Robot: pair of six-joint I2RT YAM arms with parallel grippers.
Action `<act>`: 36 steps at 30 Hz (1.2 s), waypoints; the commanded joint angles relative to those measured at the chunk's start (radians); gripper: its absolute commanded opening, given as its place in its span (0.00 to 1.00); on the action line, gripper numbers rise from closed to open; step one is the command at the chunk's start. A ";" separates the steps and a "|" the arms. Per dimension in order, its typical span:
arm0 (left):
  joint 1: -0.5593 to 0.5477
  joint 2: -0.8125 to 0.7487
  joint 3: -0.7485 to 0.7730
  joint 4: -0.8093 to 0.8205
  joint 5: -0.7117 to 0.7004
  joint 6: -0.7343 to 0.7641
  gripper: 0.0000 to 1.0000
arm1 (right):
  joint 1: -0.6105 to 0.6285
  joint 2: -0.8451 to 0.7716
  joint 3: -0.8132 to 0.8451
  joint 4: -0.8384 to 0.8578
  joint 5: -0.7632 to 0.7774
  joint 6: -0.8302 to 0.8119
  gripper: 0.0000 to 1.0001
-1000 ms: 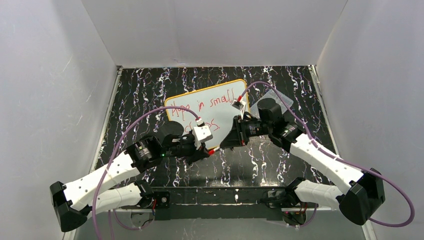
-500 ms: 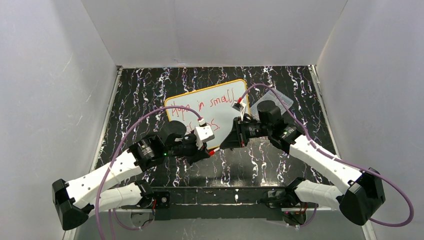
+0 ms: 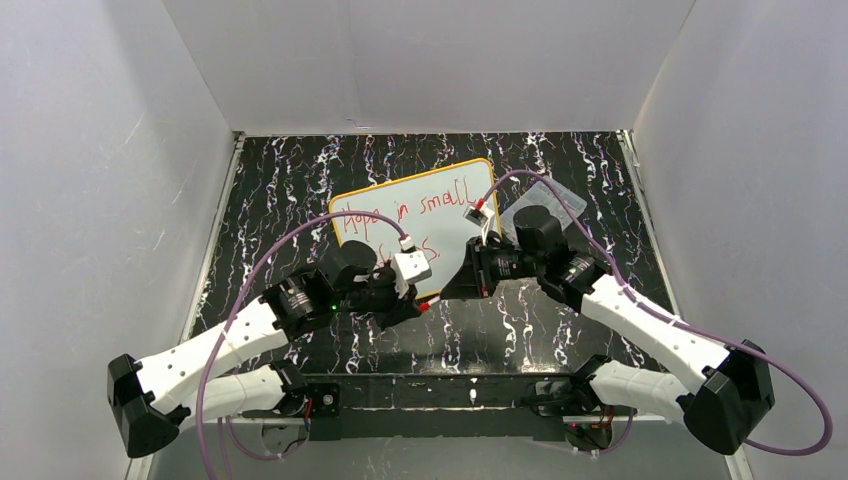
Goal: Write a sentence on the whiteboard
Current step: Close the whiteboard marker at the center of the board, then place the whiteboard marker at the center of the board.
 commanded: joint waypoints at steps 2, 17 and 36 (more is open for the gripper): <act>0.002 -0.035 0.032 0.162 -0.064 -0.011 0.36 | 0.048 0.006 0.028 -0.186 0.244 -0.075 0.01; 0.381 -0.116 0.059 0.093 -0.194 -0.180 0.91 | -0.075 0.023 -0.163 -0.229 0.497 -0.016 0.17; 0.843 -0.275 -0.020 0.039 -0.578 -0.367 0.98 | -0.392 -0.013 0.008 -0.429 0.811 -0.157 0.99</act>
